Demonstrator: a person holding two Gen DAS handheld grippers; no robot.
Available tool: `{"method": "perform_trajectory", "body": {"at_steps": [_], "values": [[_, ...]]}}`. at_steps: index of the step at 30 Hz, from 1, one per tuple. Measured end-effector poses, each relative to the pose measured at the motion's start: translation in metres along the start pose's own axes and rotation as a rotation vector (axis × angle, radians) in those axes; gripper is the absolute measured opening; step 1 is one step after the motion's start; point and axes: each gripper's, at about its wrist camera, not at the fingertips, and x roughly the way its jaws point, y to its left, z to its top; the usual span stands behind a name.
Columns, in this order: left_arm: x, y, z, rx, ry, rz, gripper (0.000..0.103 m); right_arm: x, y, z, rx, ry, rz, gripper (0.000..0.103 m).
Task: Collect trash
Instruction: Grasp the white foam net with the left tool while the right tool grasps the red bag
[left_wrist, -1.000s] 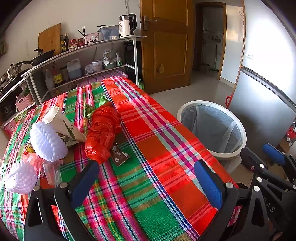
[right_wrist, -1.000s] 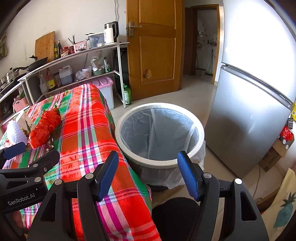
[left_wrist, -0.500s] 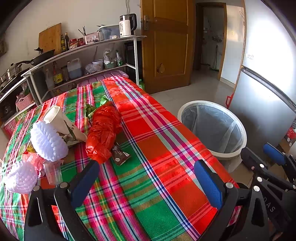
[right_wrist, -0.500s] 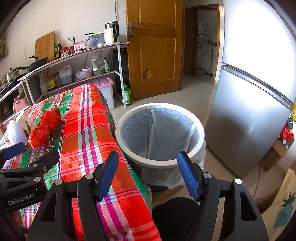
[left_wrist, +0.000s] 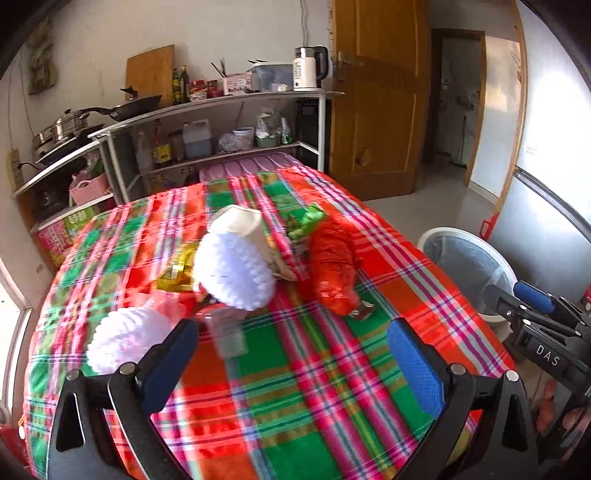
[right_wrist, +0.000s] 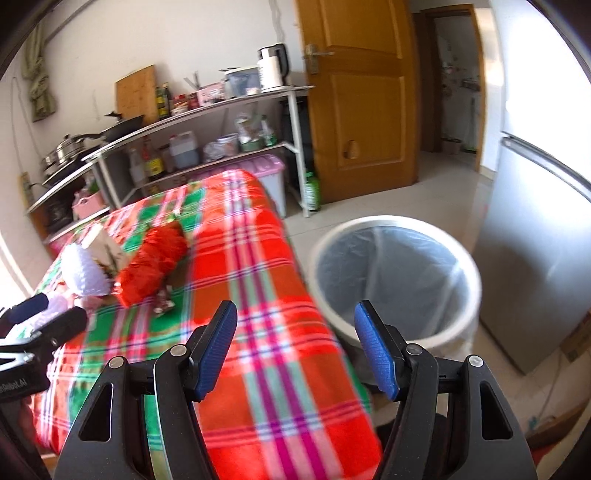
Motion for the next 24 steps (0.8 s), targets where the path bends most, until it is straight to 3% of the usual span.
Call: {"method": "perform_trajectory", "body": {"at_steps": [9,13,15,18,21,24], "values": [[-0.009,0.099,-0.014,-0.176,0.006,0.147,0.103,0.029,0.058,0.015,-0.069,0.053,0.213,0.067],[-0.001,0.132,-0.022,-0.254,0.035,0.134,0.103,0.045,0.082,0.024,-0.091,0.08,0.26,0.067],[0.005,0.141,-0.025,-0.262,0.051,0.138,0.103,0.051,0.091,0.027,-0.086,0.086,0.286,0.067],[0.015,0.151,-0.027,-0.296,0.079,0.087,0.103,0.059,0.1,0.031,-0.077,0.107,0.311,0.067],[0.024,0.153,-0.027,-0.283,0.09,0.098,0.103,0.068,0.106,0.036,-0.075,0.124,0.298,0.067],[0.033,0.157,-0.024,-0.325,0.103,0.026,0.103,0.073,0.11,0.043,-0.063,0.127,0.294,0.067]]}}
